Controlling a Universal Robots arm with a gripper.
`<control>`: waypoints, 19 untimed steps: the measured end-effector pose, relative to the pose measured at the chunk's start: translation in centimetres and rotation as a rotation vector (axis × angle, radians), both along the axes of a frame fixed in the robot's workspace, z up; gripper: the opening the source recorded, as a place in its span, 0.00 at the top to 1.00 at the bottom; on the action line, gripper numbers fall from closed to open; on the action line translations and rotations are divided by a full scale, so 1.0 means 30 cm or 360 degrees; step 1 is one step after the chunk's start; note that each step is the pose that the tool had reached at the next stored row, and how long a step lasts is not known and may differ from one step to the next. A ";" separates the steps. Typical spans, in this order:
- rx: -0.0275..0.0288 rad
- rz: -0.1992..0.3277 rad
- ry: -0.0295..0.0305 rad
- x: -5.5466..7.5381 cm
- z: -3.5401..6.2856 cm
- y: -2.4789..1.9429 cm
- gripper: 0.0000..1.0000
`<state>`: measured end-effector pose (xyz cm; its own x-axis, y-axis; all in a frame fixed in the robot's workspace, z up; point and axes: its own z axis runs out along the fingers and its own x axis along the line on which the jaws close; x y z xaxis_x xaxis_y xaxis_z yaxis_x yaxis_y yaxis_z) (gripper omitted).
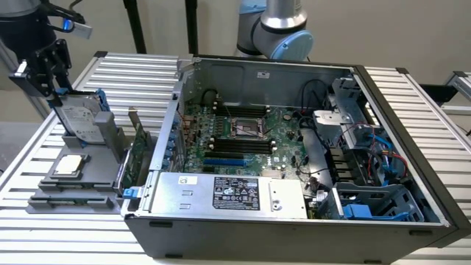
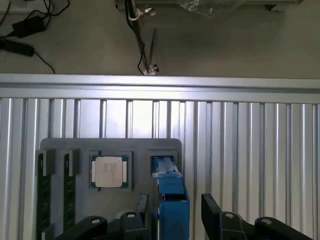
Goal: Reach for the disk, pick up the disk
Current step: 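Pick up the disk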
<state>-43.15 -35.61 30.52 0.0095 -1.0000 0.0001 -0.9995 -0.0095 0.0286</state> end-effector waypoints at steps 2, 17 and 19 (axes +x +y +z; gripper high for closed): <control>0.00000 0.0006 0.00000 0.000 -0.008 -0.001 0.46; -0.00002 0.0047 -0.00063 0.001 -0.042 -0.004 0.46; -0.00001 0.0048 -0.00116 0.001 -0.044 -0.004 0.46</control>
<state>-43.12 -35.74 29.21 0.0398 -0.9992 0.0003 -0.9990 -0.0398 0.0213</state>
